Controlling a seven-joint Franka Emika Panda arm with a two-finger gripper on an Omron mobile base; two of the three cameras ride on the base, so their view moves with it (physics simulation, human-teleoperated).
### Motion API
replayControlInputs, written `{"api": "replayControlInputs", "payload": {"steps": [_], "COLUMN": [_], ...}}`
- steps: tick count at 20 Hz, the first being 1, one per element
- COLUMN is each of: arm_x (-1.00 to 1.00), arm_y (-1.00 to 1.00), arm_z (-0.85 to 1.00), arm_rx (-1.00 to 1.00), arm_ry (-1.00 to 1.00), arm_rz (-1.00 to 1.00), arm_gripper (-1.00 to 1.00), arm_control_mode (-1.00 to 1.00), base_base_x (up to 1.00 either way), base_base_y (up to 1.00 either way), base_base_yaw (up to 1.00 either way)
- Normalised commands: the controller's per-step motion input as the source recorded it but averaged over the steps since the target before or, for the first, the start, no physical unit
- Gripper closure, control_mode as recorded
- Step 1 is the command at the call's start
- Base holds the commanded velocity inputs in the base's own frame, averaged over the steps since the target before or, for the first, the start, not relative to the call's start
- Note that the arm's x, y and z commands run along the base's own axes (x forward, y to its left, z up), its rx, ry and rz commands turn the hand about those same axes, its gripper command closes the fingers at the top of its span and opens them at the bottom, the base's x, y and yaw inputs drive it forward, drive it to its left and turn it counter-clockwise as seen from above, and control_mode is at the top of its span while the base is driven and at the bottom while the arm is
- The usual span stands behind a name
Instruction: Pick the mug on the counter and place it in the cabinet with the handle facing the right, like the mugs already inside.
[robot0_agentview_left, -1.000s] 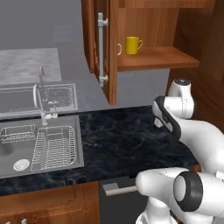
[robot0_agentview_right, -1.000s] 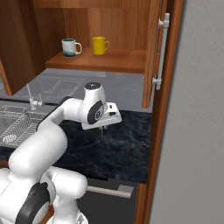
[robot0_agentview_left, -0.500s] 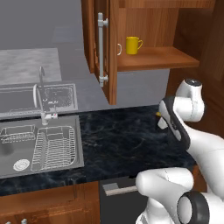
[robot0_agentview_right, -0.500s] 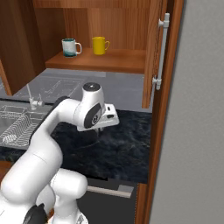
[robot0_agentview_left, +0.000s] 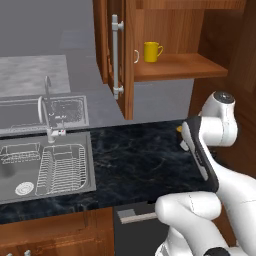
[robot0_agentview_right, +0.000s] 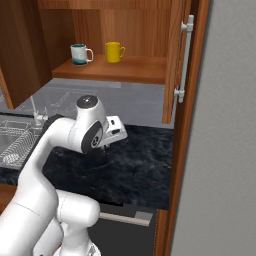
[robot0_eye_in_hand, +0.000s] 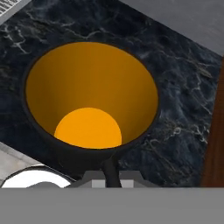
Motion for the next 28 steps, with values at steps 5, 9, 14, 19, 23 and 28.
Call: {"api": "replayControlInputs", "payload": {"steps": [5, 9, 14, 19, 23, 28], "arm_x": [0.0, 0.0, 0.0, -0.06, -0.06, -0.1], "arm_y": [0.18, 0.14, 0.02, 0.09, 0.1, 0.08], "arm_z": [0.5, 0.31, 0.19, 0.36, 0.37, 0.37], "arm_rx": [0.0, 0.02, 0.09, 0.05, 0.03, 0.04], "arm_ry": [0.0, 0.0, 0.0, 0.0, 0.0, -0.01], "arm_rz": [0.04, 0.02, 0.02, 0.02, 0.0, 0.0], "arm_gripper": [1.0, 1.0, 1.0, 1.0, 1.0, 1.0], "arm_control_mode": [-1.0, -1.0, -1.0, -1.0, -1.0, -1.0], "base_base_x": [0.0, 0.0, 0.0, 0.0, 0.0, 0.0], "base_base_y": [0.0, 0.0, 0.0, 0.0, 0.0, 0.0], "base_base_yaw": [0.0, 0.0, 0.0, 0.0, 0.0, 0.0]}}
